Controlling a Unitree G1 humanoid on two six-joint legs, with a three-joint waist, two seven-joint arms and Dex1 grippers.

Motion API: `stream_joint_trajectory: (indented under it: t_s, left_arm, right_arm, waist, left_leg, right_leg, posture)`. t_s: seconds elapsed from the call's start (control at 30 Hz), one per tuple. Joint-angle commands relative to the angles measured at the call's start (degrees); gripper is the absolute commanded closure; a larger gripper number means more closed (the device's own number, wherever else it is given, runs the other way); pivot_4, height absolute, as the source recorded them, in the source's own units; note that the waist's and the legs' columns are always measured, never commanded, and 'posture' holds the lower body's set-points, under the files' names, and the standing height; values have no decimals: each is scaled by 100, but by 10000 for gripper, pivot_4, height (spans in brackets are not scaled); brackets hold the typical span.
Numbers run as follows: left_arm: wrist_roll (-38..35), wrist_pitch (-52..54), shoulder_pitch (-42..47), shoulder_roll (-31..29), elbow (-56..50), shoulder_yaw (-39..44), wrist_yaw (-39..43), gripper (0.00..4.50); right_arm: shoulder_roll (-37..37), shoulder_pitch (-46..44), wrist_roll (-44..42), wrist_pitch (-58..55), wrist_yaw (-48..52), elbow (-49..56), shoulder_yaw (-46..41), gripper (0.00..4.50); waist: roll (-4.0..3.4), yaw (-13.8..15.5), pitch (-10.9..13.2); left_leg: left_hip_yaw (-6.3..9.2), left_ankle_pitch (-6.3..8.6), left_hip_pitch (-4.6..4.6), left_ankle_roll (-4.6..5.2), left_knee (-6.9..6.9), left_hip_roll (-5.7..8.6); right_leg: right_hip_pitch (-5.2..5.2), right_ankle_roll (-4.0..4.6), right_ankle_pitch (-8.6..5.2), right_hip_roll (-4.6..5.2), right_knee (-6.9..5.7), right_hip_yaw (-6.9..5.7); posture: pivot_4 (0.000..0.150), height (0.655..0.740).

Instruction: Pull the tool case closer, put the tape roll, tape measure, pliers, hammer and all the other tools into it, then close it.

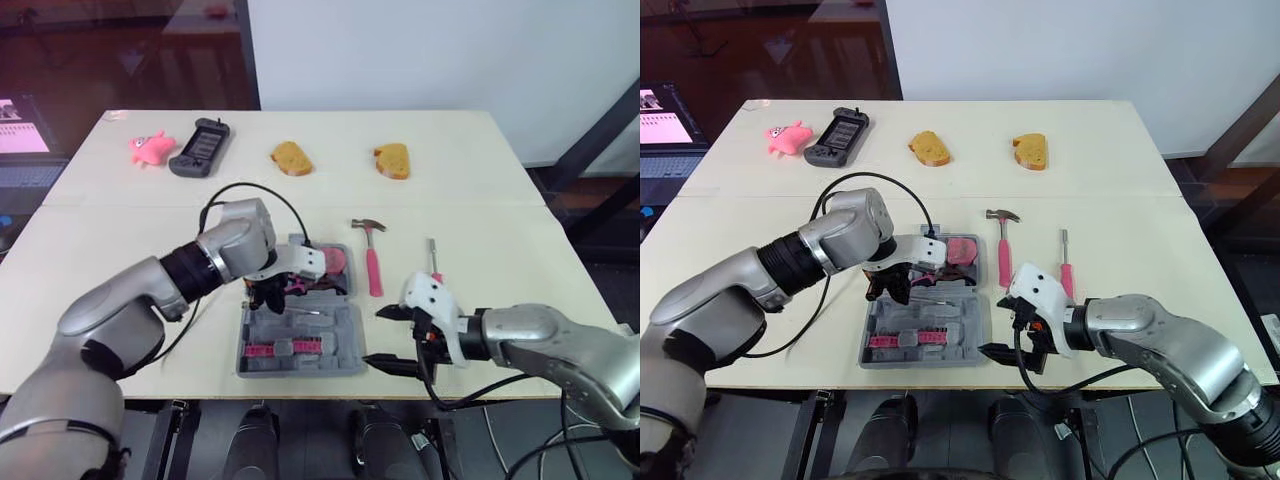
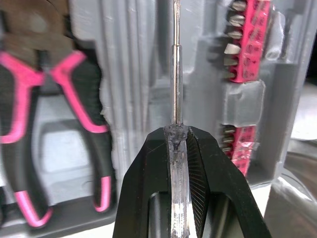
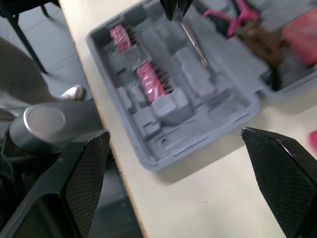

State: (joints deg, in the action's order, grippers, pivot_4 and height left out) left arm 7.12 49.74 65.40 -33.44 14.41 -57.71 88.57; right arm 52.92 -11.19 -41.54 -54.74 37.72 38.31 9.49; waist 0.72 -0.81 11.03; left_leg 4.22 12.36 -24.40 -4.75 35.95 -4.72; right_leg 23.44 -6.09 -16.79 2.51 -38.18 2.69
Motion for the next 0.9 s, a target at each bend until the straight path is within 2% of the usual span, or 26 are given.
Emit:
stream_joint_trajectory:
  t_s: [0.03,0.9]
  left_arm:
    - [135,105,38,15,-178,87,37,44783]
    - [513,348,142,494,218,94,-266,44783]
  right_arm:
    - [-62,-8,128,104,106,67,-7,0]
    - [-304,34,631,152,298,65,36,0]
  waist:
    - [0,0,0]
    - [0,1,0]
  left_leg:
    - [0,0,0,0,1,0]
    - [0,0,1,0,3,0]
  right_leg:
    - [-1,0,0,0,0,0]
    - [-3,-1,0,0,-3,0]
  posture:
    - [1500,7400]
    - [1500,7400]
